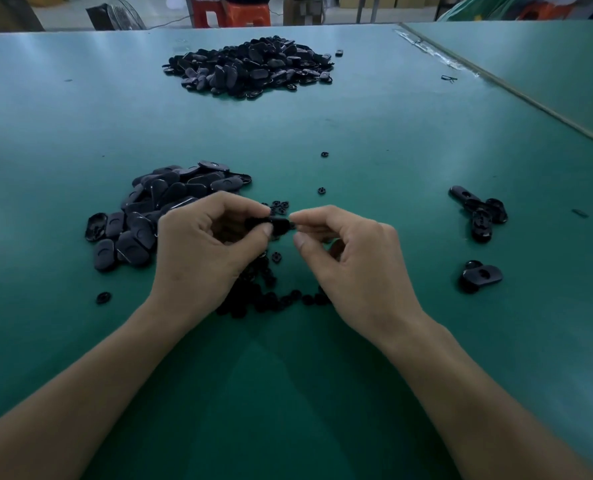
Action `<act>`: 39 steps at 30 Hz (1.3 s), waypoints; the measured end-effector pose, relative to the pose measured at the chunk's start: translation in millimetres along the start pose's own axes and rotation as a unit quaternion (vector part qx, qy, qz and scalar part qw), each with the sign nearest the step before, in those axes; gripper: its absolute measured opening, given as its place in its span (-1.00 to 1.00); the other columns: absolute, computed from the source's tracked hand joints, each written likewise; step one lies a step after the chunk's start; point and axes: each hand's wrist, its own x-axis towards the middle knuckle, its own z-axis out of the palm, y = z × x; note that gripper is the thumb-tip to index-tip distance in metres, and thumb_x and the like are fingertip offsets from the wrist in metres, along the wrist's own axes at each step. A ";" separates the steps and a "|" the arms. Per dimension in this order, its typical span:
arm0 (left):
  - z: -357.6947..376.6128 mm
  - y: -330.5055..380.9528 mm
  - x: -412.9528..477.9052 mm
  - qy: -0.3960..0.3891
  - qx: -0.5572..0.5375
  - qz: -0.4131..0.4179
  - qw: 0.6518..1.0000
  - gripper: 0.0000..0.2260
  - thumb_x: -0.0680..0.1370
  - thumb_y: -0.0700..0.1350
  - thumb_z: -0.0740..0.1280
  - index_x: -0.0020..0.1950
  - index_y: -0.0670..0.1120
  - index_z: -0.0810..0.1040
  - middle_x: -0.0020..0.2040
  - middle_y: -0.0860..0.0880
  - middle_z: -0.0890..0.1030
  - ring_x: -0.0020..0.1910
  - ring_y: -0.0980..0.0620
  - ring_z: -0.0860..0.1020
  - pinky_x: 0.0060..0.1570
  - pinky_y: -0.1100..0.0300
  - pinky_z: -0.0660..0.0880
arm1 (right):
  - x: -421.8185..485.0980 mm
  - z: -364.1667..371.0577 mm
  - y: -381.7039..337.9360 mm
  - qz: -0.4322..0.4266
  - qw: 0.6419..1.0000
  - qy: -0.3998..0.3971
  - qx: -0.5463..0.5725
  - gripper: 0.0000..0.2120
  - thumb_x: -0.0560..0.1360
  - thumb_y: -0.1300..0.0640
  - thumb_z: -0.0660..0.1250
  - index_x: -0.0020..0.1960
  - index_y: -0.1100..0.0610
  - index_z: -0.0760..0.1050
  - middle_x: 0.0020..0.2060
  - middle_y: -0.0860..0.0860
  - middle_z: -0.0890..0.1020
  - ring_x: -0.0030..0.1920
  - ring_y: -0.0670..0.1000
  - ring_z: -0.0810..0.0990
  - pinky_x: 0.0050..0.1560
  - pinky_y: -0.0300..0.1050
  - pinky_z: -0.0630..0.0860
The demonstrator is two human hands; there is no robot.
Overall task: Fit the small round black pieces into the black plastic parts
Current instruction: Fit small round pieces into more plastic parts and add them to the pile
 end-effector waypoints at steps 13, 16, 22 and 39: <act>-20.5 -8.2 12.0 0.084 0.300 -0.042 0.949 -0.95 0.53 -0.01 0.41 -0.06 0.12 0.57 -0.27 0.10 0.54 -0.01 -0.14 0.54 0.13 -0.19 0.47 | 11.4 -48.9 32.4 0.319 0.866 -0.009 -0.384 -0.48 0.60 -0.09 0.14 0.54 -0.04 0.19 0.58 0.21 -0.01 0.55 0.37 -0.11 0.50 0.26 -0.24; -20.6 -10.6 12.9 0.070 0.340 -0.059 0.936 -0.94 0.53 0.00 0.41 -0.03 0.07 0.58 -0.19 0.09 0.51 0.05 -0.16 0.54 0.15 -0.14 0.44 | 11.2 -50.3 32.5 0.326 0.863 -0.027 -0.384 -0.49 0.62 -0.10 0.11 0.54 0.01 0.21 0.58 0.20 0.08 0.54 0.36 0.00 0.52 0.22 -0.18; -20.6 -15.9 15.1 0.065 0.368 -0.088 0.923 -0.88 0.53 -0.03 0.41 0.04 0.01 0.60 0.10 -0.08 0.54 0.17 -0.18 0.46 0.18 -0.10 0.36 | 8.9 -48.4 27.8 0.233 0.900 0.013 -0.368 -0.65 0.63 0.08 0.20 0.41 0.04 0.43 0.38 0.03 0.43 0.32 0.20 0.37 0.36 0.10 0.24; -12.3 -11.3 4.5 0.032 0.330 0.094 0.939 -0.95 0.53 -0.09 0.44 -0.08 -0.04 0.61 -0.15 0.08 0.54 -0.11 -0.02 0.47 -0.08 0.05 0.45 | 13.6 -52.0 37.6 0.125 0.946 0.155 -0.256 -0.78 0.59 0.31 0.25 0.11 0.15 0.64 0.03 0.10 0.64 0.03 0.12 0.59 0.19 -0.08 0.46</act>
